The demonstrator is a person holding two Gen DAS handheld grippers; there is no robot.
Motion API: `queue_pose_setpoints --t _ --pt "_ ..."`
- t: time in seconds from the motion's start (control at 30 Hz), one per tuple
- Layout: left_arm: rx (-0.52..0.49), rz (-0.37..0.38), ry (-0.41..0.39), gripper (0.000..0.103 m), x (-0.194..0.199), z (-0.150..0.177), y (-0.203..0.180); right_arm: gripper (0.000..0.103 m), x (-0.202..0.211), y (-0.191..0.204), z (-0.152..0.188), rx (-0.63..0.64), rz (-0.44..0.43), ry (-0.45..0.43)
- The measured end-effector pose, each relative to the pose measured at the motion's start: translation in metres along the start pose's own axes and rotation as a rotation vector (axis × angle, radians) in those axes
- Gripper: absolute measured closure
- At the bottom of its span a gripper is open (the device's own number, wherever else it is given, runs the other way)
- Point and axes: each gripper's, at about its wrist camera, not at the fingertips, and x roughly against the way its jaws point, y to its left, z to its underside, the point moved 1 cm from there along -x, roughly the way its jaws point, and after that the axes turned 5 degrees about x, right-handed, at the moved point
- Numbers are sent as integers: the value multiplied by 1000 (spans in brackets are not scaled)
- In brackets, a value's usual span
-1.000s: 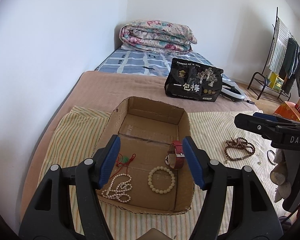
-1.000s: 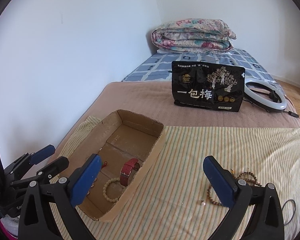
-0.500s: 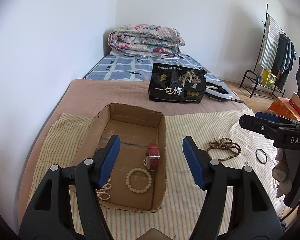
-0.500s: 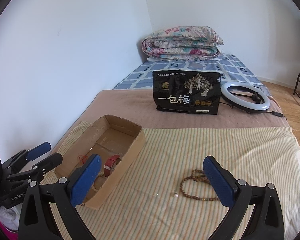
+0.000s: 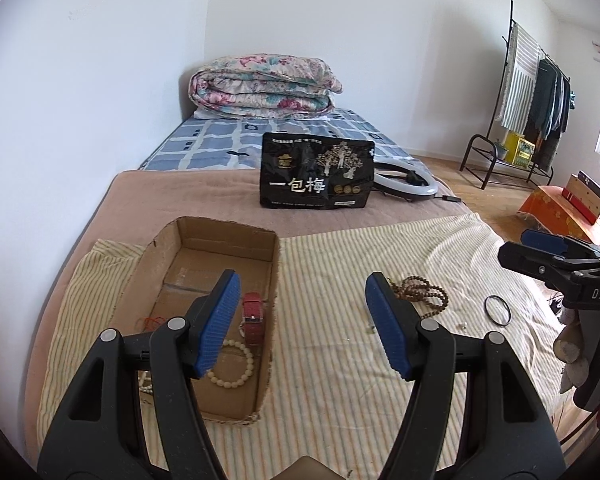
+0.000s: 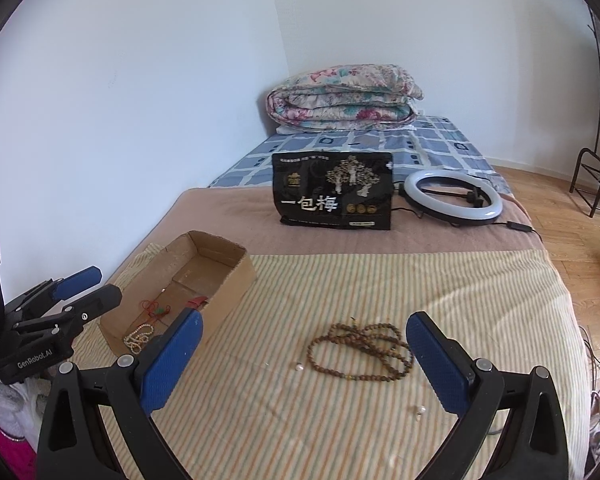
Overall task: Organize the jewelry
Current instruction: 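Move both open tools from the box toward the pearl earrings on the bed, then grasp one pearl earring with the left tool while the right tool grasps the other earring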
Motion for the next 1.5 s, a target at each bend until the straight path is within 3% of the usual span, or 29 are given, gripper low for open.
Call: queue_pose_setpoints --t 0.47,0.77,1.5 --pt "-55 66 58 36 -32 14 -57 0 38 -97 40 -95 137 16" --pt "-58 78 110 36 -57 30 -74 0 49 -144 63 -163 175 19" --pt "-86 72 223 36 -129 72 -82 1 -17 -133 104 -120 102 112"
